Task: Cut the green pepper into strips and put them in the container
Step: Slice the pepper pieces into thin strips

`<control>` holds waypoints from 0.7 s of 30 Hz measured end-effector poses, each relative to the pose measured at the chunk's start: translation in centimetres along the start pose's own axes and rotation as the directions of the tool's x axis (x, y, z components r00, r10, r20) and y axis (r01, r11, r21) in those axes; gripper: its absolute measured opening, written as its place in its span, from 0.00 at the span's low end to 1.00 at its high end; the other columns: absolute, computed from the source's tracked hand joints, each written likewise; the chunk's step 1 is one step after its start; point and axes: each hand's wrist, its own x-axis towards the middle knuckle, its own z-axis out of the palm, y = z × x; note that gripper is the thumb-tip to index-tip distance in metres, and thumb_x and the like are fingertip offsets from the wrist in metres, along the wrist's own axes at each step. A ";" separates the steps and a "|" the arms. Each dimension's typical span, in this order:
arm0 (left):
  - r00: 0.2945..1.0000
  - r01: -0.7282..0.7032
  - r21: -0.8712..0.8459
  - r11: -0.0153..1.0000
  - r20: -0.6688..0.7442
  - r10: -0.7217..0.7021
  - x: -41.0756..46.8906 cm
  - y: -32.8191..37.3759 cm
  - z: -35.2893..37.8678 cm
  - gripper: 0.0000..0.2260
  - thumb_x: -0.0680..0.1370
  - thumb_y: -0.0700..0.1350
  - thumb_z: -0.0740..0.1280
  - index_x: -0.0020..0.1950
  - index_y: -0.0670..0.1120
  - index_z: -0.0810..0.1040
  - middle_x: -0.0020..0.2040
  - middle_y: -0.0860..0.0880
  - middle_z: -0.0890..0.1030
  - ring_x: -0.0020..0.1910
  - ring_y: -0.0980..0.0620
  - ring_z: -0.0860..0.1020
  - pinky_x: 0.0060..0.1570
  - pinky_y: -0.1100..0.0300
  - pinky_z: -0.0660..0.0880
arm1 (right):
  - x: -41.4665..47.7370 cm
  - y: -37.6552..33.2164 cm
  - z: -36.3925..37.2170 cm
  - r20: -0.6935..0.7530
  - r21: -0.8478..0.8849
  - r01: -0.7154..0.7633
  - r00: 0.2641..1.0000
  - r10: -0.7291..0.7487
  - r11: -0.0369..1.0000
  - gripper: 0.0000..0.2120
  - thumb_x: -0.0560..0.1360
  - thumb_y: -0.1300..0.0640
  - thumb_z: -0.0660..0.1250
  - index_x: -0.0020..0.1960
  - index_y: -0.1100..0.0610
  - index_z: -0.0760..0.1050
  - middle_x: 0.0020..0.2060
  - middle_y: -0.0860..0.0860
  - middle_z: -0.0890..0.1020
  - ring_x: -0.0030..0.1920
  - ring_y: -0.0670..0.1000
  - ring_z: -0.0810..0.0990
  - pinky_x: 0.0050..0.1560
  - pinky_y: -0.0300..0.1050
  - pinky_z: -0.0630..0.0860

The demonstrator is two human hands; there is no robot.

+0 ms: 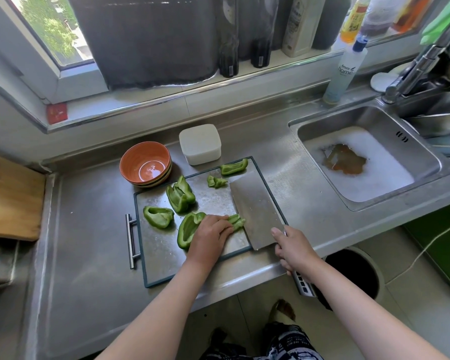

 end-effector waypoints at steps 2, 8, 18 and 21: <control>1.000 0.008 -0.011 1.000 -0.001 -0.008 0.0 0.0 -0.1 0.03 0.73 0.37 0.76 0.44 0.42 0.84 0.45 0.45 0.82 0.50 0.48 0.80 0.53 0.67 0.70 | 0.0 -0.5 0.4 0.030 0.006 0.003 1.000 -0.003 1.000 0.13 0.85 0.51 0.57 0.43 0.55 0.64 0.25 0.49 0.67 0.21 0.49 0.61 0.23 0.39 0.64; 0.982 0.185 -0.096 0.978 -0.008 -0.186 -0.5 0.5 -0.6 0.11 0.73 0.44 0.76 0.43 0.49 0.73 0.44 0.51 0.77 0.50 0.53 0.74 0.51 0.66 0.68 | -1.2 0.4 1.2 0.069 -0.052 -0.001 0.998 0.004 0.999 0.13 0.85 0.50 0.55 0.45 0.56 0.66 0.25 0.48 0.67 0.19 0.48 0.61 0.23 0.39 0.65; 0.998 -0.011 0.110 0.994 0.059 0.005 1.1 0.7 -1.7 0.13 0.73 0.47 0.75 0.55 0.44 0.79 0.56 0.47 0.80 0.57 0.48 0.74 0.58 0.53 0.74 | 0.0 -1.6 -0.1 -0.036 -0.009 0.057 0.998 -0.058 0.998 0.14 0.85 0.51 0.57 0.42 0.56 0.64 0.25 0.50 0.68 0.19 0.49 0.62 0.25 0.40 0.64; 0.992 -0.073 0.149 0.986 0.114 0.056 1.3 1.1 -1.6 0.18 0.71 0.46 0.74 0.60 0.48 0.80 0.65 0.46 0.76 0.64 0.45 0.71 0.62 0.51 0.71 | 0.1 -2.4 -1.1 -0.077 -0.041 0.078 0.994 -0.081 0.996 0.15 0.85 0.52 0.58 0.41 0.56 0.66 0.24 0.49 0.69 0.19 0.49 0.63 0.25 0.41 0.63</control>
